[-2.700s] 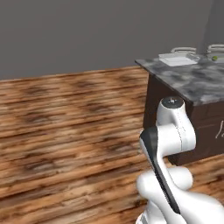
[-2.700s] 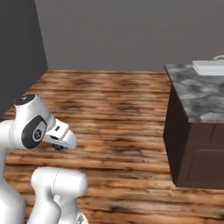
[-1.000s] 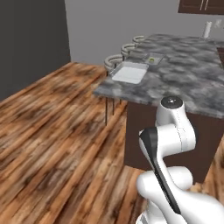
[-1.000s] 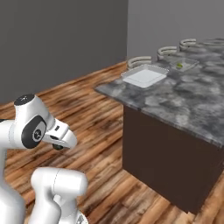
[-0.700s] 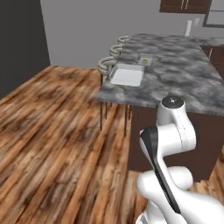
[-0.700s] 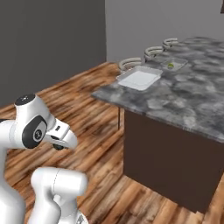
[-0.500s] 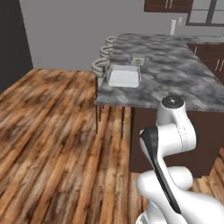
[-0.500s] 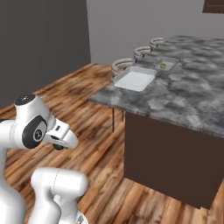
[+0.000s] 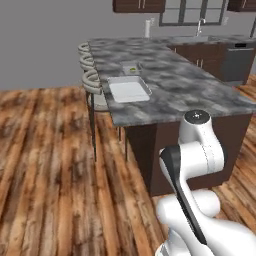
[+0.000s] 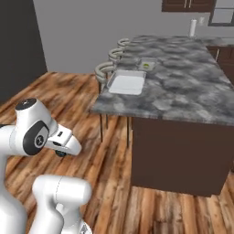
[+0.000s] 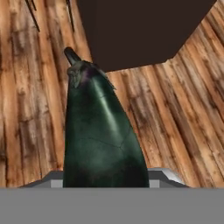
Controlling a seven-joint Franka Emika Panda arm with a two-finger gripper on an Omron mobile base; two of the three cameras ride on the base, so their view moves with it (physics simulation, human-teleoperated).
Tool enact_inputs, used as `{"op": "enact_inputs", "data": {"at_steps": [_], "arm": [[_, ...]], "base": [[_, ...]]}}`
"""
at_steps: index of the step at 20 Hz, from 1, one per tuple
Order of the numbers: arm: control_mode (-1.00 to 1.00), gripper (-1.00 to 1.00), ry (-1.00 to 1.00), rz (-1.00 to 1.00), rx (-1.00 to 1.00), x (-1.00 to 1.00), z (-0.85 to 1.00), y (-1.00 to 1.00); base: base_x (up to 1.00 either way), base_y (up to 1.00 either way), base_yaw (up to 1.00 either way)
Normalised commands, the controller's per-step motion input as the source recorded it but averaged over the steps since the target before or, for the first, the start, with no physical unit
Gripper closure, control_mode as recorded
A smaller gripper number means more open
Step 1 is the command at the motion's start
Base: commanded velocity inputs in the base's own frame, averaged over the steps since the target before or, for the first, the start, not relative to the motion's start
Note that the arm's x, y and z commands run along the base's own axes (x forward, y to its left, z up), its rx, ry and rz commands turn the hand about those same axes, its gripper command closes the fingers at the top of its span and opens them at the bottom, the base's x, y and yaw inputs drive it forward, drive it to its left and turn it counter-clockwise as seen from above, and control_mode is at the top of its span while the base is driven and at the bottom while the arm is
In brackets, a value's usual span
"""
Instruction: Place the cold items (lime and eggplant) from the fridge in one tupperware on the dining counter. Place the warm items (hot dog and kebab skewer) in the stove area in another tupperware.
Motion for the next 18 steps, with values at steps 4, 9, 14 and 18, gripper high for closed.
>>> {"op": "enact_inputs", "data": {"at_steps": [4,9,14,18], "arm": [[1.0,1.0,0.0,0.0,0.0,0.0,0.0,0.0],[1.0,1.0,0.0,0.0,0.0,0.0,0.0,0.0],[1.0,1.0,0.0,0.0,0.0,0.0,0.0,0.0],[1.0,1.0,0.0,0.0,0.0,0.0,0.0,0.0]], "base": [[0.57,1.0,-0.46],[0.61,1.0,-0.42],[0.65,1.0,-0.43],[0.65,1.0,-0.43]]}}
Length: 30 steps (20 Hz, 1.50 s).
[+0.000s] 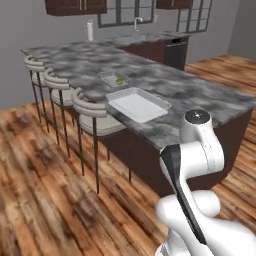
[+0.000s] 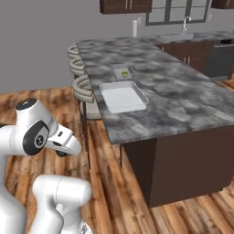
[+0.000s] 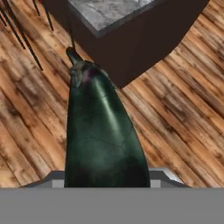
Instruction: Place the cold items (lime and eggplant) from the fridge in one tupperware on the dining counter. Place the warm items (hot dog and kebab skewer) in the stove area in another tupperware.
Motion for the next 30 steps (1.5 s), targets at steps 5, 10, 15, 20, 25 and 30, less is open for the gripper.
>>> {"op": "enact_inputs", "data": {"at_steps": [5,10,15,20,25,30], "arm": [[1.0,1.0,0.0,0.0,0.0,0.0,0.0,0.0],[1.0,1.0,0.0,0.0,0.0,0.0,0.0,0.0],[1.0,1.0,0.0,0.0,0.0,0.0,0.0,0.0],[1.0,1.0,0.0,0.0,0.0,0.0,0.0,0.0],[1.0,1.0,0.0,0.0,0.0,0.0,0.0,0.0],[1.0,1.0,0.0,0.0,0.0,0.0,0.0,0.0]], "base": [[0.68,1.0,-0.42],[0.81,1.0,-0.41],[0.71,1.0,-0.4],[0.47,1.0,-0.39],[0.16,1.0,-0.4],[0.0,1.0,-0.46]]}}
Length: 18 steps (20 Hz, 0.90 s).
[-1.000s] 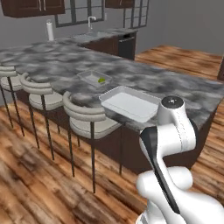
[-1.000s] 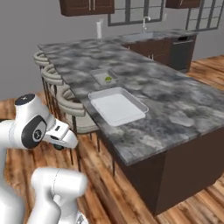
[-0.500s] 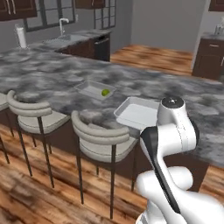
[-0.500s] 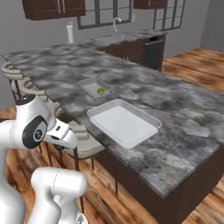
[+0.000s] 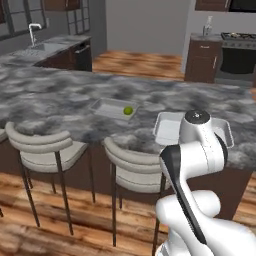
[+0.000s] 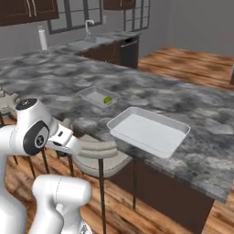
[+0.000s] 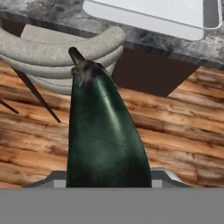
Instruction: Place the cold items (lime and eggplant) from the fridge in one tupperware on the dining counter. Place the warm items (hot dog and kebab skewer) in the stove area in another tupperware.
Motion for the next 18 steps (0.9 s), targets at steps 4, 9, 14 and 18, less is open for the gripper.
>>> {"op": "enact_inputs", "data": {"at_steps": [4,9,14,18], "arm": [[1.0,1.0,0.0,0.0,0.0,0.0,0.0,0.0],[1.0,1.0,0.0,0.0,0.0,0.0,0.0,0.0],[1.0,1.0,0.0,0.0,0.0,0.0,0.0,0.0],[1.0,1.0,0.0,0.0,0.0,0.0,0.0,0.0]], "base": [[0.15,1.0,-0.49],[0.33,1.0,-0.5],[0.31,0.9,-0.48],[0.56,0.52,-0.41]]}}
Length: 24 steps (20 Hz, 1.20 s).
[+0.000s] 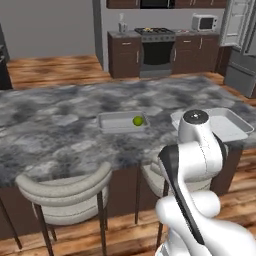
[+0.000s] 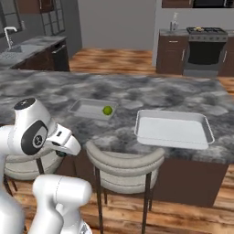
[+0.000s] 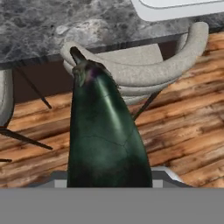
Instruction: Place the cold items (lime and eggplant) from the fridge in one tupperware on the dining counter. Place the warm items (hot dog and kebab skewer) in the stove area in another tupperware.
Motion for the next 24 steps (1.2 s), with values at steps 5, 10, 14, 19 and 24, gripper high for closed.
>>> {"op": "enact_inputs", "data": {"at_steps": [5,10,14,19,24], "arm": [[1.0,1.0,0.0,0.0,0.0,0.0,0.0,0.0],[1.0,1.0,0.0,0.0,0.0,0.0,0.0,0.0],[1.0,1.0,0.0,0.0,0.0,0.0,0.0,0.0],[-1.0,1.0,-0.2,-0.15,0.02,0.34,0.12,0.18],[-1.0,1.0,-0.16,0.0,0.16,0.55,0.54,0.0]], "base": [[0.59,0.38,-0.31],[0.58,0.69,-0.35],[0.56,0.62,-0.34],[0.1,0.12,-0.07],[0.0,0.0,0.0]]}}
